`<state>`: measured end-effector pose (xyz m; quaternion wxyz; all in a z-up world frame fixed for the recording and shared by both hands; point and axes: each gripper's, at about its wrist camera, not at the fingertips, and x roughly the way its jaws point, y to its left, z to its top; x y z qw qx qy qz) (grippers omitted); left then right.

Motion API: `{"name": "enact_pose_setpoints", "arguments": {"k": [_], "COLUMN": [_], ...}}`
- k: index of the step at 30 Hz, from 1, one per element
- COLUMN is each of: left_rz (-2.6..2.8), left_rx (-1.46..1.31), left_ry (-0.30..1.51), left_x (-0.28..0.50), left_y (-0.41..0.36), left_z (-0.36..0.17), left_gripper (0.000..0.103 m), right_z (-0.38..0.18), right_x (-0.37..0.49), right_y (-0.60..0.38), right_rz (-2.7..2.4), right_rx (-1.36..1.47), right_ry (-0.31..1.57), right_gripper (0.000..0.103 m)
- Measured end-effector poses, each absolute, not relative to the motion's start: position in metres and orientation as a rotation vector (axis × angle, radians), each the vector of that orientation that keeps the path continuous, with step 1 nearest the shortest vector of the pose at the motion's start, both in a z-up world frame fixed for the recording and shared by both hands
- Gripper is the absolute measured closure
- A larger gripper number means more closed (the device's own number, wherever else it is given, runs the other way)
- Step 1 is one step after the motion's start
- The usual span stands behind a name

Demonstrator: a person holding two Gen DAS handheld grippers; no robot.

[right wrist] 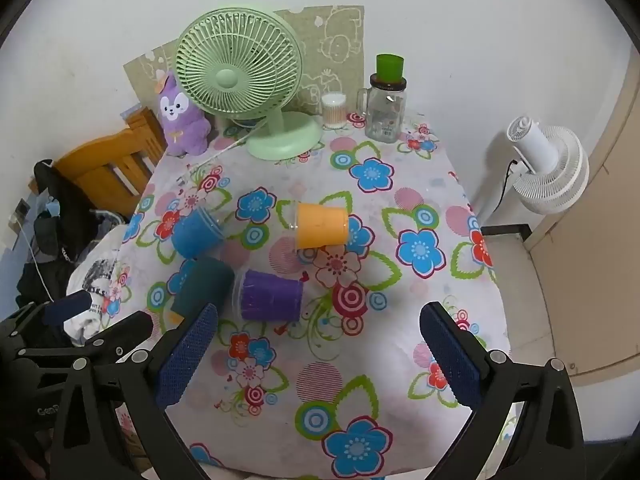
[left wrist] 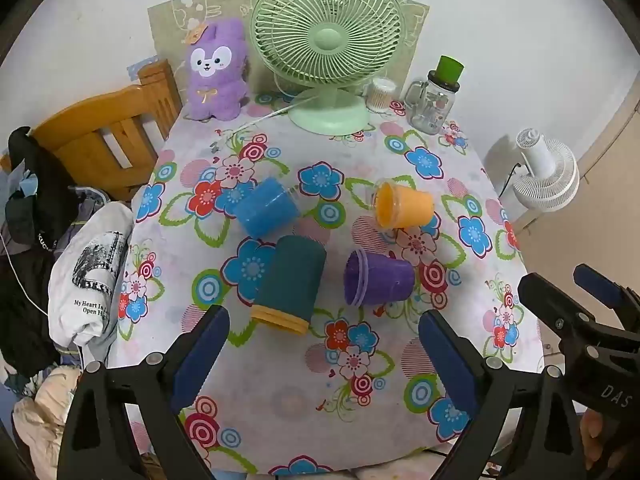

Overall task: Flip cup upside down
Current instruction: 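Move the left tool toward the purple cup lying on its side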

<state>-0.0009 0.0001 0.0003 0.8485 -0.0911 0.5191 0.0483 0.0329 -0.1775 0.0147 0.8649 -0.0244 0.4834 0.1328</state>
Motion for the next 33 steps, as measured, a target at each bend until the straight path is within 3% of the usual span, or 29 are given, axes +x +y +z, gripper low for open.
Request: {"name": "enact_pose_setpoints", "arguments": {"k": [33], "left_rz": [0.135], "left_rx": [-0.165], "left_ry": [1.093], "left_x": [0.0017], "left_y": [-0.0065], "left_z": [0.0084], "left_gripper": [0.007], "right_z": [0.0177], "right_x": [0.0334], "right_y": [-0.1863], "right_rz": [0.291], "right_rx": [-0.053], "right_ry": [0.991], "right_gripper": [0.001]}}
